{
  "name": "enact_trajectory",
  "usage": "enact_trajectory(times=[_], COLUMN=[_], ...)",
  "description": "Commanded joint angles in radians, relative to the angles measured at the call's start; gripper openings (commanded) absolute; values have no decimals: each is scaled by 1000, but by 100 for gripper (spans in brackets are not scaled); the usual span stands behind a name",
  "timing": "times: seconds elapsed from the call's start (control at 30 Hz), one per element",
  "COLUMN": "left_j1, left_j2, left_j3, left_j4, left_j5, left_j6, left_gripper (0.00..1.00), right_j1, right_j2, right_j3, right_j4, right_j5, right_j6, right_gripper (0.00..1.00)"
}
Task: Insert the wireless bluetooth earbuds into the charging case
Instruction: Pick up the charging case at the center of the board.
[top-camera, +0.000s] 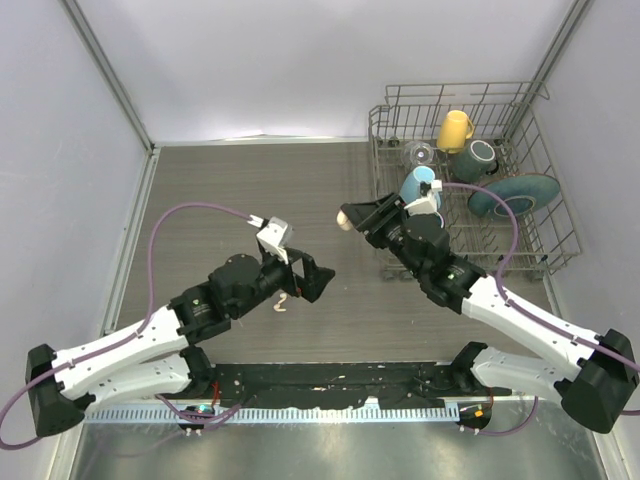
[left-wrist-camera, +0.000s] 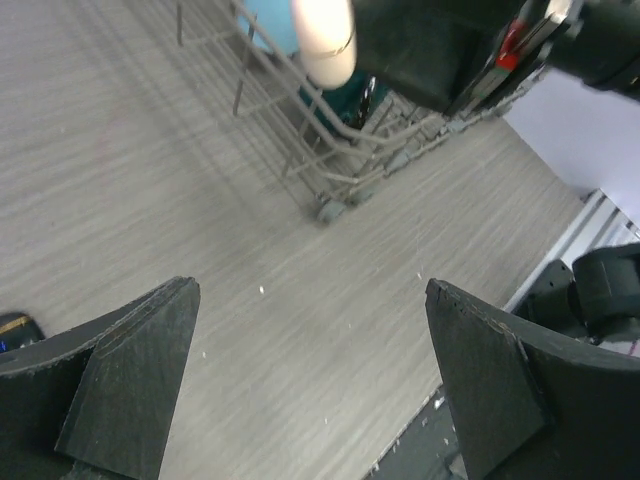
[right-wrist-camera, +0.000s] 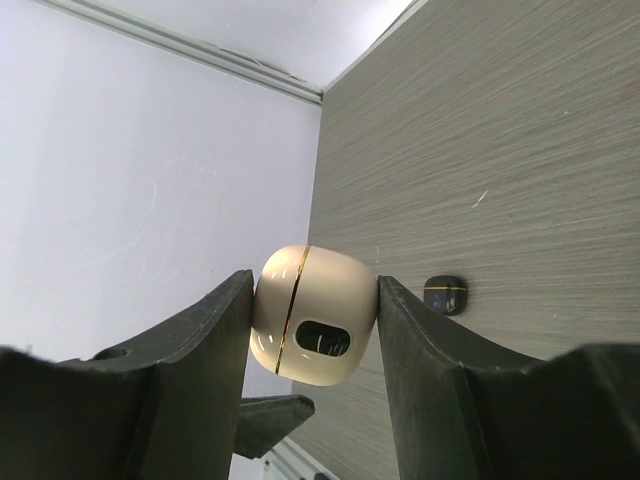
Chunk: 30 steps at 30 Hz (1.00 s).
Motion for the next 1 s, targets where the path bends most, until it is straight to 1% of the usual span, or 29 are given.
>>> enact_trajectory(times=[0.0, 0.03, 0.07, 0.13, 0.17, 0.3, 0.37, 0.5, 0.53, 0.57, 0.6, 0.73, 0.83, 0.87, 0.97], left_j1=[-60, -71, -77, -83, -84, -89, -91, -91, -92, -94, -94, -94, -95, -95, -94], left_j2=[45, 51, 62, 73, 77, 111, 125, 172, 200, 211, 222, 278, 321, 341, 372], left_j3=[-3, -15, -26, -58, -66, -135, -150, -159, -169, -181, -190, -169, -164, -167, -155], left_j4=[288, 328, 407, 470, 531, 707, 780, 857, 898, 985, 1016, 1060, 1116, 1162, 1207], left_j5=[-178, -193, -224, -238, -226, -193, -196, -169, -143, -141, -146, -149, -155, -167, -186], left_j6=[123, 144, 194, 248, 303, 411, 434, 456, 492, 505, 509, 532, 542, 546, 549], left_gripper=[100, 100, 100, 100, 100, 100, 100, 100, 100, 100, 100, 100, 100, 100, 100], right_j1=[-1, -1, -1, -1, -1, -2, -1, -1, 1, -1, -1, 1, 1, 1, 1], right_j2=[-23, -24, -21, -20, -20, -20, -18, -13, -12, -12, -9, -4, 0, 2, 3], right_j3=[-25, -27, -28, -25, -24, -27, -28, -28, -28, -30, -31, -36, -37, -37, -36], right_j4=[51, 51, 49, 40, 39, 43, 51, 58, 60, 61, 66, 75, 91, 94, 100], right_j5=[26, 22, 22, 15, 15, 12, -1, -18, -21, -21, -26, -32, -46, -47, -55], right_j6=[107, 123, 129, 143, 144, 155, 164, 181, 186, 195, 198, 212, 213, 213, 213], right_gripper=[1, 1, 1, 1, 1, 1, 1, 1, 1, 1, 1, 1, 1, 1, 1])
